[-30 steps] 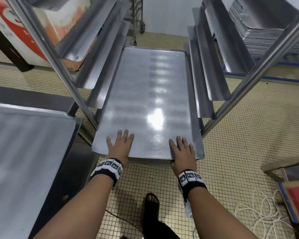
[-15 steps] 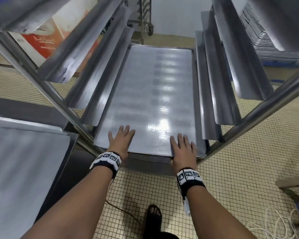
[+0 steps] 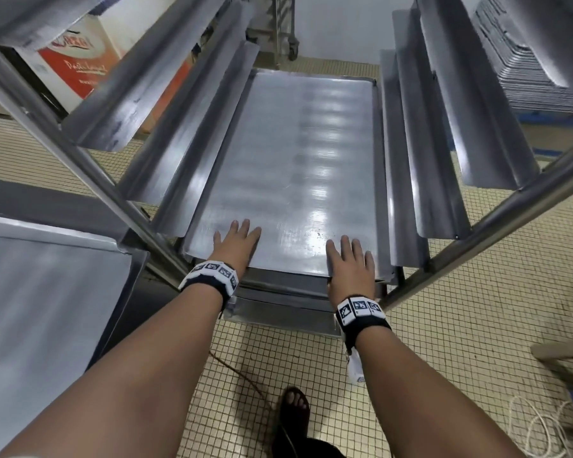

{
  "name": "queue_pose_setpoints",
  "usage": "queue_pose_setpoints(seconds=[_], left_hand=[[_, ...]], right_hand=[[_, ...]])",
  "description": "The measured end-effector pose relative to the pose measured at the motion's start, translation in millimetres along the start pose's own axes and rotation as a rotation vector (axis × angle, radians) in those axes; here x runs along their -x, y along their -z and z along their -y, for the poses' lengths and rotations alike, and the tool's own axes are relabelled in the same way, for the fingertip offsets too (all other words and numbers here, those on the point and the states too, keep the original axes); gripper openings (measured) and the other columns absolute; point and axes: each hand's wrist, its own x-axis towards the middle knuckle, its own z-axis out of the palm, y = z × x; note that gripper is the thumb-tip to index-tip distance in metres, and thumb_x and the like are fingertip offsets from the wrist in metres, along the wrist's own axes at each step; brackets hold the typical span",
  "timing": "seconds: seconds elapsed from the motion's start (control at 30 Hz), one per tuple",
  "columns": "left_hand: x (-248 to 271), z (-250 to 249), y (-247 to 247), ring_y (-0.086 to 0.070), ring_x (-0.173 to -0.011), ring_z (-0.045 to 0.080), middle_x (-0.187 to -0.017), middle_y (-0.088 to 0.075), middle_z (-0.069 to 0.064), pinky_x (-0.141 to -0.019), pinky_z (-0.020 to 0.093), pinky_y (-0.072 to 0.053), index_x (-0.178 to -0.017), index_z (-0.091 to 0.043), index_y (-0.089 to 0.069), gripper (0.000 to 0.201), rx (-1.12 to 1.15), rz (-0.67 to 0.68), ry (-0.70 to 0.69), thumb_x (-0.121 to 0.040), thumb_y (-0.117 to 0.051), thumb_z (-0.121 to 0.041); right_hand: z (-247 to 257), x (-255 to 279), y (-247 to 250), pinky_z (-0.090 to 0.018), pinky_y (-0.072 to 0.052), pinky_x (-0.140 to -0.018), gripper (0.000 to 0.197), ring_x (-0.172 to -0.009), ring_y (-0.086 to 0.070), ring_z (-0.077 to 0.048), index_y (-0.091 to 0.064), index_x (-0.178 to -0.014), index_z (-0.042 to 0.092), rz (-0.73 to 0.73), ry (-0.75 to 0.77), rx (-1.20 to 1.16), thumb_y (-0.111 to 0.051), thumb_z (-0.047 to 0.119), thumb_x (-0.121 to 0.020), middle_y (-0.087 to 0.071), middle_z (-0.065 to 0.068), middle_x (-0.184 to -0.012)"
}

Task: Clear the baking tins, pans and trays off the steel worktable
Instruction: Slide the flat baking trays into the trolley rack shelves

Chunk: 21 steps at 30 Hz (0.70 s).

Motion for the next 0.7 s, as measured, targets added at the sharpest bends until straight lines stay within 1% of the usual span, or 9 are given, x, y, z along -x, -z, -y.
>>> queue_pose_setpoints(seconds=[0.13, 0.27, 0.37, 0.43, 0.5, 0.53, 0.57, 0.63, 0.7], left_hand=[[9, -6, -8, -0.001, -0.151, 0.036, -0.165, 0.003, 0.012, -0.118, 0.056, -0.017, -0.157, -0.018, -0.004, 0.092, -0.052, -0.013, 0.044, -0.087, -0.058, 0.007], [39, -7, -16, -0.009, -0.15, 0.037, -0.164, -0.003, 0.015, -0.12, 0.05, -0.02, -0.157, -0.013, -0.01, 0.084, -0.081, -0.021, -0.002, -0.092, -0.063, -0.019], [75, 0, -15, -0.012, -0.15, 0.034, -0.164, -0.009, 0.014, -0.121, 0.046, -0.02, -0.156, -0.012, -0.015, 0.08, -0.03, 0.002, -0.069, -0.093, -0.063, -0.025], [104, 5, -11, -0.025, -0.147, 0.033, -0.162, -0.021, 0.014, -0.118, 0.045, -0.028, -0.153, -0.013, -0.03, 0.065, 0.094, 0.035, -0.042, -0.095, -0.059, -0.022], [135, 17, -5, -0.053, -0.125, 0.034, -0.142, -0.051, 0.016, -0.104, 0.047, -0.045, -0.133, -0.017, -0.055, 0.038, 0.176, 0.017, 0.006, -0.096, -0.054, -0.025], [151, 26, -3, -0.059, -0.113, 0.033, -0.13, -0.06, 0.013, -0.097, 0.046, -0.051, -0.124, -0.018, -0.06, 0.031, 0.194, -0.013, 0.034, -0.095, -0.053, -0.027], [167, 37, -2, -0.062, -0.107, 0.032, -0.123, -0.063, 0.01, -0.092, 0.045, -0.054, -0.12, -0.02, -0.061, 0.029, 0.214, -0.043, 0.071, -0.094, -0.052, -0.028], [202, 63, -2, -0.064, -0.106, 0.033, -0.119, -0.065, 0.01, -0.089, 0.044, -0.055, -0.12, -0.023, -0.061, 0.031, 0.263, -0.094, 0.148, -0.091, -0.051, -0.029], [235, 91, -6, -0.064, -0.105, 0.035, -0.116, -0.067, 0.012, -0.086, 0.042, -0.054, -0.114, -0.018, -0.063, 0.028, 0.289, -0.141, 0.233, -0.091, -0.052, -0.029]], right_hand=[[9, -2, 8, -0.053, -0.01, -0.121, 0.086, -0.151, -0.003, -0.033, -0.012, -0.155, 0.025, 0.079, -0.066, 0.03, -0.056, -0.001, -0.086, -0.006, -0.008, -0.165], [21, 6, 15, -0.051, -0.012, -0.121, 0.083, -0.15, -0.004, -0.036, -0.011, -0.156, 0.023, 0.161, -0.125, 0.035, -0.052, 0.001, -0.087, -0.004, -0.012, -0.164], [35, 25, 21, -0.049, -0.022, -0.118, 0.071, -0.146, -0.017, -0.036, -0.022, -0.153, 0.02, 0.18, -0.126, 0.068, -0.053, 0.009, -0.09, -0.02, -0.015, -0.158], [48, 41, 26, -0.047, -0.031, -0.113, 0.061, -0.139, -0.031, -0.035, -0.033, -0.148, 0.017, 0.177, -0.12, 0.093, -0.052, 0.014, -0.09, -0.036, -0.015, -0.149], [64, 57, 38, -0.046, -0.036, -0.109, 0.051, -0.132, -0.041, -0.034, -0.043, -0.141, 0.015, 0.183, -0.103, 0.108, -0.054, 0.021, -0.091, -0.047, -0.014, -0.14], [74, 65, 45, -0.045, -0.038, -0.107, 0.045, -0.128, -0.046, -0.033, -0.049, -0.135, 0.014, 0.2, -0.077, 0.127, -0.056, 0.023, -0.091, -0.053, -0.013, -0.135], [84, 74, 51, -0.044, -0.041, -0.104, 0.038, -0.122, -0.053, -0.032, -0.055, -0.127, 0.014, 0.23, -0.039, 0.147, -0.058, 0.023, -0.09, -0.058, -0.013, -0.128], [109, 89, 63, -0.043, -0.049, -0.096, 0.026, -0.107, -0.063, -0.033, -0.062, -0.115, 0.011, 0.282, 0.033, 0.15, -0.056, 0.015, -0.09, -0.065, -0.012, -0.116], [137, 105, 72, -0.043, -0.055, -0.087, 0.023, -0.098, -0.066, -0.033, -0.064, -0.111, 0.009, 0.301, 0.093, 0.108, -0.055, 0.011, -0.09, -0.067, -0.012, -0.111]])
